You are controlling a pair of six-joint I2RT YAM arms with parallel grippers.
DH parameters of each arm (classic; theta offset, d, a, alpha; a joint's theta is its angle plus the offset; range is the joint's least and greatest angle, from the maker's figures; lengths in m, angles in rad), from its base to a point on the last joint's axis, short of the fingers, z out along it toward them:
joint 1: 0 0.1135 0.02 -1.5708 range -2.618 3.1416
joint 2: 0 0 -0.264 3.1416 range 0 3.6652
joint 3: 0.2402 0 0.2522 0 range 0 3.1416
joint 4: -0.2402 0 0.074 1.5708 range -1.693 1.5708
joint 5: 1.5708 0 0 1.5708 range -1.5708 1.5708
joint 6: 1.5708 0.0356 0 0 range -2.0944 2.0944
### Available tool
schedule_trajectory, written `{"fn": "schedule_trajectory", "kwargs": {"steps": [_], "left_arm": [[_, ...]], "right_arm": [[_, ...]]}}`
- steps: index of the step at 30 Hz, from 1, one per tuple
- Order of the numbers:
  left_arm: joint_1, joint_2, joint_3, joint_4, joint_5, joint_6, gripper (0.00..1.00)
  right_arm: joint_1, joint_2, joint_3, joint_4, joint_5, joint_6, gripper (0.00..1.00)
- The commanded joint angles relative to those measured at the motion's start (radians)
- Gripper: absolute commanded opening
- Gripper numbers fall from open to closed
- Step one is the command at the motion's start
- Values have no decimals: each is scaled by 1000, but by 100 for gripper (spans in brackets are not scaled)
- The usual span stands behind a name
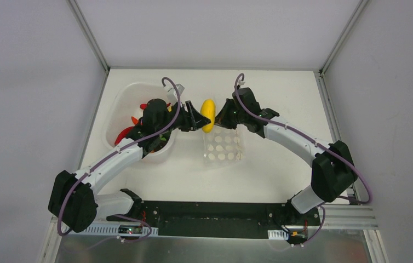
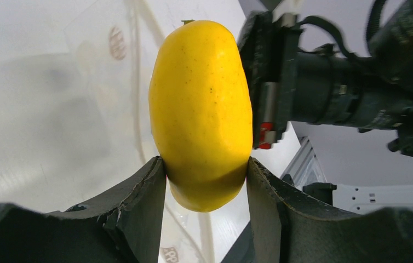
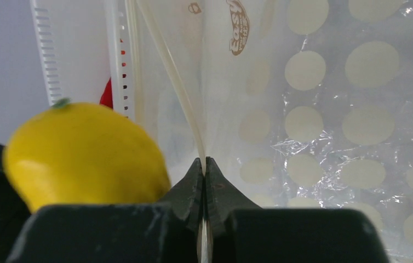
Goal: Place the food in the zip-top bag and seal the zipper
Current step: Place the fake fruit in the zipper food storage bag.
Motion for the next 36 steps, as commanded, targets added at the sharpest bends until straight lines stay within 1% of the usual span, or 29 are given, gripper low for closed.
{"fn": "schedule_trajectory", "kwargs": {"steps": [1,4,10,14,17,23,26,31,34,36], "left_arm": [[-7,21,-8,59,-37,-15,31],[-17,31,10,7,-64,16,31],[-44,7,64,-173,-166,118,31],[-57,13,119,-296,-177,169,35],[-74,17,146,-335,-164,189,38],[-94,47,226,-427,-77,225,48],[-97,43,244,-463,-74,240,55],[-97,16,246,-480,-74,256,66],[-97,1,247,-483,-67,258,71],[-97,-8,249,-487,-67,258,71]], "right_arm": [[-14,-80,-2,62,-58,39,0],[-16,-104,-7,67,-74,39,0],[-18,-151,-13,50,-93,26,0],[-19,-170,-9,39,-128,-10,0],[-19,-186,-10,32,-122,-37,0],[-19,-202,-14,7,-75,-88,0],[-19,-205,-15,5,-89,-99,0],[-19,-211,-20,12,-98,-99,0],[-19,-213,-22,12,-107,-99,0],[-19,-215,-27,15,-112,-99,0]]}}
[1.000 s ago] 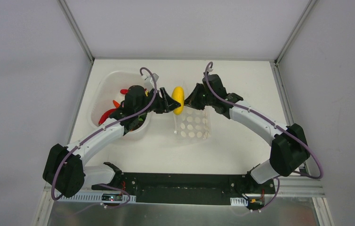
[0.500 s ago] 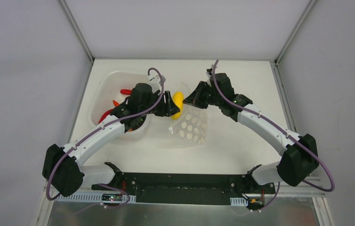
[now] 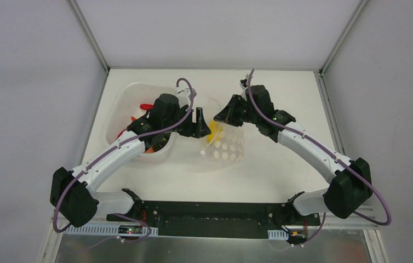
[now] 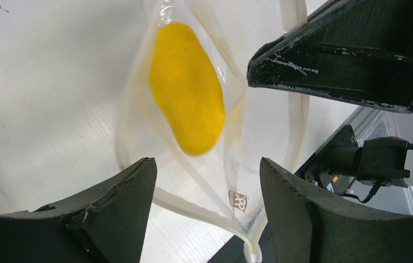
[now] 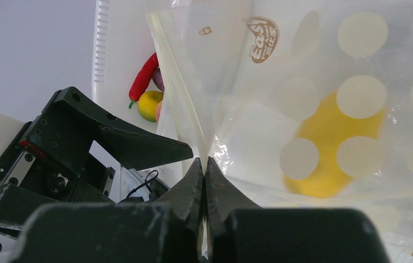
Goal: Place the food in the zip-top bag and seal the zipper
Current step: Place the fake fruit in the zipper food storage bag, then pick up the fake fruit from the bin.
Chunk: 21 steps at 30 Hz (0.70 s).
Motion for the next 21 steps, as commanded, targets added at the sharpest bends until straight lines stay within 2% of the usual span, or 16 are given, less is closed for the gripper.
{"fn": "schedule_trajectory", "kwargs": {"steps": [1,7,12,15,18,21], "left_arm": [[-10,-56,39,-13,21,24,71],[-10,-103,20,20,-4,31,72],[-10,-149,-3,33,-106,50,76],[-9,-189,-26,19,-226,62,80],[-8,-234,-40,-33,-423,93,90],[10,-261,-39,-92,-559,108,98]], "right_arm": [[3,-47,-8,21,-17,-17,0],[4,-66,-32,22,7,-34,0],[2,-80,-57,22,24,-44,0],[2,-81,-66,19,19,-51,0],[1,-72,-68,14,10,-56,0],[0,-61,-70,9,1,-58,0]]}}
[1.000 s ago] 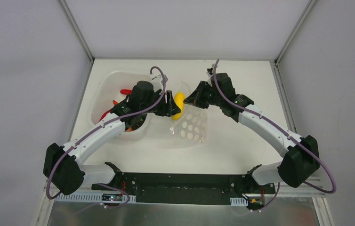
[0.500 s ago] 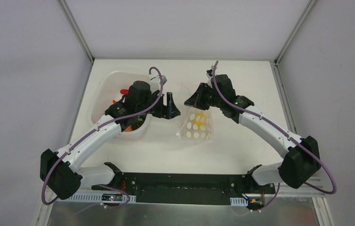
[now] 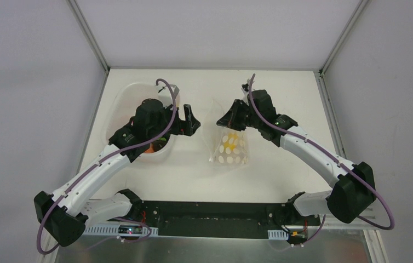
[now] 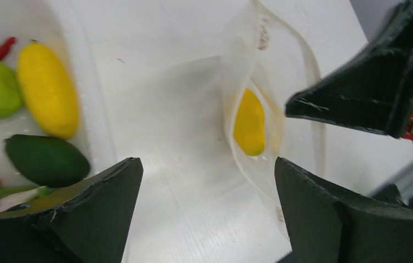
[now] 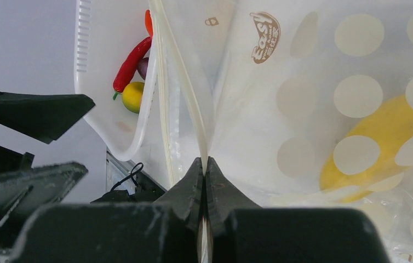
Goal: Place the food in the zip-top bag and seal the zipper
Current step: Pick up the fake fruit from the bin.
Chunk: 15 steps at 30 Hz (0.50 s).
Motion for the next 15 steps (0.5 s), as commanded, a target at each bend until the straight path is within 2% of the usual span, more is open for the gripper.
{"fn": "schedule_trajectory", "kwargs": {"steps": [1,4,7,11,15], "left_arm": [[21,-52,-5,-76,-292,38,99],[75,-49,4,-147,-377,-19,99],[169,-31,-3,-190,-391,-95,99],[305,11,-6,-197,-283,-184,99],[372,75,-2,-152,-213,-218,99]], "right_arm": [[1,-12,-4,12,-9,-20,0],[1,-2,-4,7,-19,-22,0],[0,-1,1,-1,-24,-24,0],[0,-9,7,-7,-16,-29,0],[-2,-16,7,-13,-10,-30,0]]}}
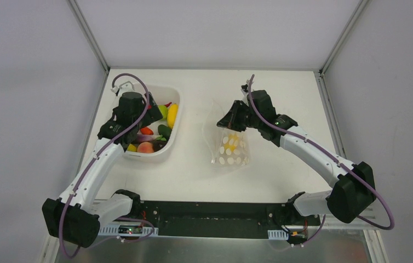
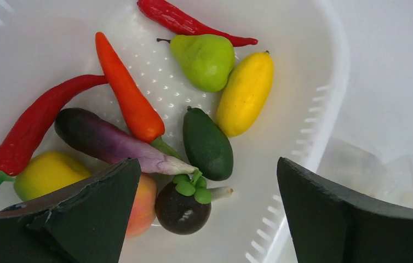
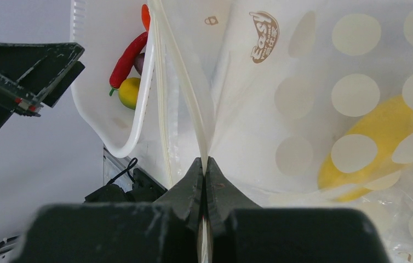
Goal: Place the food in the zip-top bag and seal the zipper
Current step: Pick up the fake fruit from the bin.
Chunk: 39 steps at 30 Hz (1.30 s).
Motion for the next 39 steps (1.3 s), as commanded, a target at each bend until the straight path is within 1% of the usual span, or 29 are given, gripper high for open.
{"fn": "schedule_trajectory", "kwargs": {"steps": [1,4,6,9,11,12,14,16,18,19,20,23,26,29,34,39], "left_arm": [[48,68,9,23,73,-79,99],[61,137,47,9,76,-117,99],[68,152,66,-15,74,-143,99],[68,118,38,34,61,-157,99],[68,95,22,48,39,-199,99],[68,86,11,55,40,-186,99],[70,76,-21,87,66,-97,99],[80,77,-37,74,48,-129,99],[106,99,-28,80,79,-160,99],[119,120,-10,76,94,-176,99],[127,151,13,69,89,-192,97],[134,235,88,56,32,-226,91],[138,355,209,-24,-20,-292,90],[139,461,293,-39,-8,-328,90],[140,588,355,-24,-9,-380,91],[142,662,362,2,-9,-425,91]], "right_arm": [[-2,-19,7,-1,-2,-18,0],[-2,-30,6,-7,0,-17,0],[-1,-35,10,-11,6,-16,0],[-2,-48,10,-15,12,-16,0],[-2,-52,7,-10,19,-18,0],[-1,-52,6,-10,21,-19,0],[-2,-46,9,-11,20,-20,0],[-2,-39,14,-12,12,-19,0],[-2,-33,15,-12,6,-15,0],[-2,-30,15,-13,5,-13,0],[-1,-29,15,-15,5,-11,0],[-1,-27,18,-18,2,-7,0],[-1,-27,19,-19,3,-1,0],[-2,-25,22,-21,0,7,0],[-1,-29,20,-22,-9,23,0],[-1,-43,6,-20,1,28,0]]}}
